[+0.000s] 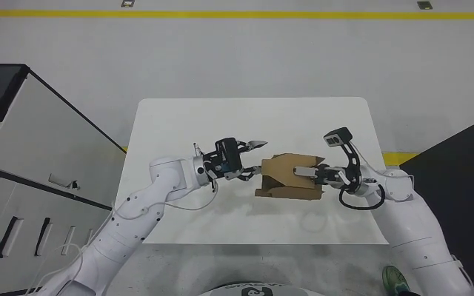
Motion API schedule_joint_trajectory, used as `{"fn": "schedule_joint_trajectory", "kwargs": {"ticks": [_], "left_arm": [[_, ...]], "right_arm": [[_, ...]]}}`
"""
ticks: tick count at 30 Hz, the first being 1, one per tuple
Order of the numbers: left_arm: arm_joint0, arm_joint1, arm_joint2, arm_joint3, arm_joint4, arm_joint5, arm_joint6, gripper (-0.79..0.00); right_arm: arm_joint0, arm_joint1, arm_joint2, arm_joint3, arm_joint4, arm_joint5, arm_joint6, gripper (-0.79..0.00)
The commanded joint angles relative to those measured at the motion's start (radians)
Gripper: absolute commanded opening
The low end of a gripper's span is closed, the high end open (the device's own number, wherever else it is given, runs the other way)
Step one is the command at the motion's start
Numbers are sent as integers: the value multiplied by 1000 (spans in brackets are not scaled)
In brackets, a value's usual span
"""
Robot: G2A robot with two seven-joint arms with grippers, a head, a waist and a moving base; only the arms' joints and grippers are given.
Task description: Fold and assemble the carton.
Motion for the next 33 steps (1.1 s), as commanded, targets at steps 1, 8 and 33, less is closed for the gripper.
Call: {"fn": "schedule_joint_trajectory", "kwargs": {"ticks": [1,8,33], "left_arm": [[-3,-1,1,4,1,-1,0,-360],[-12,-1,-6,7,2,-4,-3,-369],[-14,-4,-8,15,17,-8,-10,-363]], "right_arm": [[3,2,-2,-3,-7,6,6,-785],[5,7,-7,-3,-28,11,11,-785],[18,35,-49,-36,-65,16,16,-785]]}}
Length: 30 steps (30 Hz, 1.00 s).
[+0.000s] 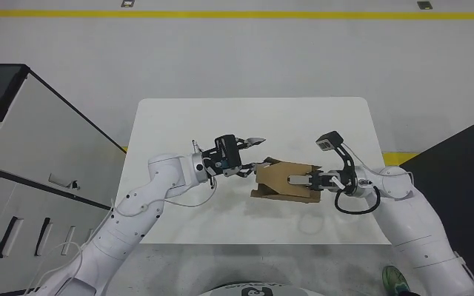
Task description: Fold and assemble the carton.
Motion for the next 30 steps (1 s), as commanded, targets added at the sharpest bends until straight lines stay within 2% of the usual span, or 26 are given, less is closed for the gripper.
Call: {"fn": "schedule_joint_trajectory", "kwargs": {"ticks": [1,30], "left_arm": [[-1,-1,3,-1,1,0,-1,-360],[11,-1,-1,-40,11,-10,-5,-357]], "right_arm": [[0,3,-5,-9,-3,1,1,-785],[-3,51,-52,-64,16,-3,-3,-785]]}}
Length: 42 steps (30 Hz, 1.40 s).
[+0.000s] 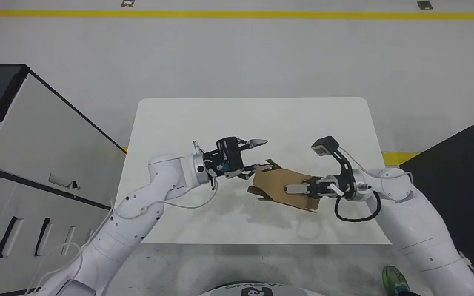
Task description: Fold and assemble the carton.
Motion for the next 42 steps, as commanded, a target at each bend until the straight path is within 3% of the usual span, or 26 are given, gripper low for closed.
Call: {"fn": "schedule_joint_trajectory", "kwargs": {"ticks": [1,12,24,42], "left_arm": [[2,-1,6,-3,-3,-3,4,-357],[-11,-9,33,5,-6,-2,18,-348],[-8,-3,1,8,17,7,11,-360],[-33,-15,42,16,20,10,22,-369]], "right_arm": [[1,3,-5,-2,0,-1,-1,-785],[12,16,-34,-5,-2,-10,-10,-785],[20,30,-53,-1,3,-26,-27,-785],[28,49,-81,-9,22,-25,-25,-785]]}}
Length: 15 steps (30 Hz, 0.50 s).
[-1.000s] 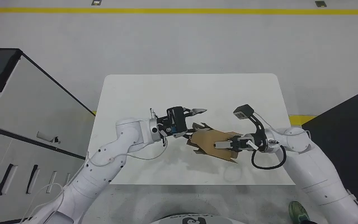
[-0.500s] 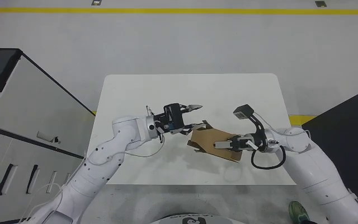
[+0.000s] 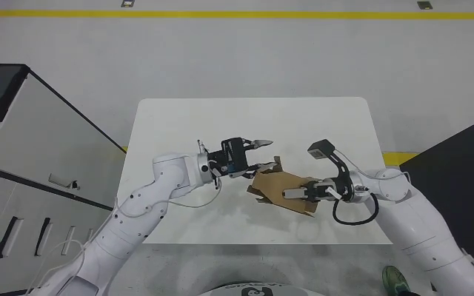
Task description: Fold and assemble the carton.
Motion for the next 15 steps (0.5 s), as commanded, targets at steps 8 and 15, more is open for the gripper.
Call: {"fn": "schedule_joint_trajectory", "kwargs": {"ticks": [8,15], "left_arm": [[-18,-5,-3,19,-4,22,-2,-342],[14,13,-87,-4,13,34,-8,-129]], "right_arm": [[4,9,-6,5,4,-11,-11,-785],[-1,17,8,15,34,-17,-17,-785]]}}
